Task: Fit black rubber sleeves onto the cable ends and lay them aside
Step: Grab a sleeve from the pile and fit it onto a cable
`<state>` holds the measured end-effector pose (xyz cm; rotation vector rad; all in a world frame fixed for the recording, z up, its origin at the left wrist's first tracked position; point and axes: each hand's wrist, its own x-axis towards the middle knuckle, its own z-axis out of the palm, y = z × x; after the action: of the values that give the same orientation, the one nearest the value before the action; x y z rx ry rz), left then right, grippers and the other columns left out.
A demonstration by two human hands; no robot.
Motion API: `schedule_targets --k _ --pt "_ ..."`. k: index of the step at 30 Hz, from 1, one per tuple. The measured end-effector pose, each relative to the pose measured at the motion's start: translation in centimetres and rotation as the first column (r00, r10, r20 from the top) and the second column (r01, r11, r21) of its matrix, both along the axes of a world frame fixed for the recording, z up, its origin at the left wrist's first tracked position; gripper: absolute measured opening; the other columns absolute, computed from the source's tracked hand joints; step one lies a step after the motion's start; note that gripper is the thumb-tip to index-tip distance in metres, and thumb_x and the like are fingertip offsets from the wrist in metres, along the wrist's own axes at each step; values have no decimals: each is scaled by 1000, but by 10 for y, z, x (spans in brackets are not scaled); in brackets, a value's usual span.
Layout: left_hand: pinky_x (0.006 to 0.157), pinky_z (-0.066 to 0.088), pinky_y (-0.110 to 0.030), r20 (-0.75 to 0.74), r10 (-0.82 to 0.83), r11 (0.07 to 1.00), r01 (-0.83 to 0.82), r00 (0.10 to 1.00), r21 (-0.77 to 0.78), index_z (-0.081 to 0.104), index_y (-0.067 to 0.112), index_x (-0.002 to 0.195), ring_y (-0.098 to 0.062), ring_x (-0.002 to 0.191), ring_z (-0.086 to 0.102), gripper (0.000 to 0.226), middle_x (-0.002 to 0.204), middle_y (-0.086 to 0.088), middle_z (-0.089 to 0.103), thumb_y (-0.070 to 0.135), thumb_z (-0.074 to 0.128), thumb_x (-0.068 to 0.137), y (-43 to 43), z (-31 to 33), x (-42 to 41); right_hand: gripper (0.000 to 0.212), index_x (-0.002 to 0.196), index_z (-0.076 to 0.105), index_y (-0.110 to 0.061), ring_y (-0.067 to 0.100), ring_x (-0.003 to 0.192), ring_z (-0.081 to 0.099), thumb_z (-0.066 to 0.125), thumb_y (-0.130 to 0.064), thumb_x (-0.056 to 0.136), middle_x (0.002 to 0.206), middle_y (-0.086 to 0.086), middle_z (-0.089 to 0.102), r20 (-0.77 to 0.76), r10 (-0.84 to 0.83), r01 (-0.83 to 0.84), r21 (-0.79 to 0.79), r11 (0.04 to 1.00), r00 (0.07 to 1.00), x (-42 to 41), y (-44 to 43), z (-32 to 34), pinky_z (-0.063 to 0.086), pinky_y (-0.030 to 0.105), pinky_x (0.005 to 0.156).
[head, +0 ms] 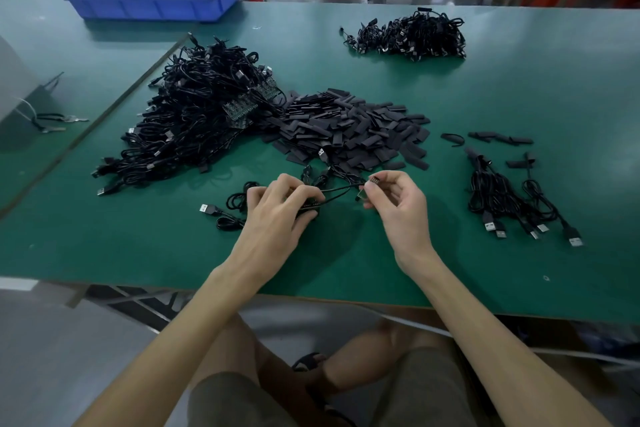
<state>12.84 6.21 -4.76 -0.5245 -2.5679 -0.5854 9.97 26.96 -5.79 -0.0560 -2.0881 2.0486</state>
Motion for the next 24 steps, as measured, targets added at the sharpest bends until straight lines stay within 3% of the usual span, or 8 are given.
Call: schedule_targets --k 3,6,12,18,21,24 --pt "95 40 -34 -1 -16 1000 16 1000 -9 61 12 119 -14 96 53 27 110 0 56 12 70 94 -3 1 1 6 102 64 -16 16 85 70 66 -11 100 100 7 70 11 -69 69 -42 997 998 -1 3 -2 58 31 75" --pt "91 45 -36 14 -23 997 24 1000 -74 62 11 109 -18 96 53 16 104 -1 56 10 69 95 -12 4 -1 7 104 63 -15 7 73 67 63 -9 102 90 -3 71 57 -135 142 -145 979 989 -2 8 -3 57 37 82" --pt "85 46 -38 82 143 975 -126 986 -183 59 13 94 -24 96 52 19 98 -1 57 0 71 87 -46 6 -8 12 105 65 -8 8 71 59 54 -4 105 84 0 63 111 -146 178 -370 912 983 -2 11 1 51 26 68" --pt "87 47 -41 115 304 949 -291 946 -119 61 11 95 -26 96 53 14 98 -3 59 4 71 90 -66 8 -18 20 100 71 -10 6 69 54 52 -7 107 80 -5 61 107 -160 189 -388 902 981 0 10 3 48 25 69" --pt "96 42 -41 157 332 939 -309 930 -155 62 12 103 -28 105 52 18 107 -4 57 20 74 92 -65 5 -22 22 98 70 -15 7 85 62 51 -8 108 91 -7 67 67 -164 177 -365 914 984 2 10 4 51 28 83" --pt "110 28 -40 188 252 957 -215 949 -196 62 15 114 -24 118 48 30 121 -2 54 36 70 94 -57 2 -25 21 103 65 -11 19 112 70 45 -9 110 111 5 72 21 -130 128 -396 909 991 1 10 4 55 33 96"
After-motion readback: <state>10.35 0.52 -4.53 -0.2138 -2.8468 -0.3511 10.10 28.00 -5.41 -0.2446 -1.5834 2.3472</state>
